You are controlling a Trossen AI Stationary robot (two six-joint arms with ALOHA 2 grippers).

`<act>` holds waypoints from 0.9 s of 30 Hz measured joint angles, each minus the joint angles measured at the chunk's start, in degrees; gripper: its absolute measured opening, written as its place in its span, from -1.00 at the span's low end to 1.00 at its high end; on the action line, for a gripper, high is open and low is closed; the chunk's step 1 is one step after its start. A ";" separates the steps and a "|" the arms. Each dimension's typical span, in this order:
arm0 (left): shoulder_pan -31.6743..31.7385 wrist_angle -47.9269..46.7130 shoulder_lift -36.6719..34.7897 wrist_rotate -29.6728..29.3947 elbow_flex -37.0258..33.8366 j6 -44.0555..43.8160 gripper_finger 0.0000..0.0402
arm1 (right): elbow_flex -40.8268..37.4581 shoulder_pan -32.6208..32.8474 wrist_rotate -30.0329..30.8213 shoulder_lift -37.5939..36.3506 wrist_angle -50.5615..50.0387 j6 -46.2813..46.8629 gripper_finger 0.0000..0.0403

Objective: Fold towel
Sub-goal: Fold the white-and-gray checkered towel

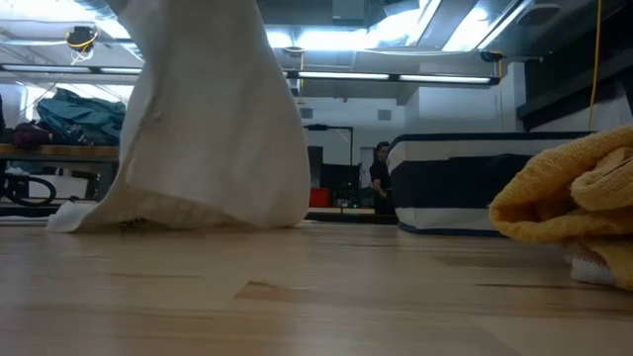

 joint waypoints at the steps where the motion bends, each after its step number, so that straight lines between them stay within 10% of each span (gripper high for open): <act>1: 0.00 0.33 0.00 0.00 -0.22 0.00 -1.00 | 0.81 -0.26 0.03 -0.03 0.02 -1.48 -0.23; 27: -3.18 2.60 0.00 -0.03 -0.31 -5.82 -1.00 | 3.85 -1.74 4.22 -0.05 -2.15 -4.01 -0.23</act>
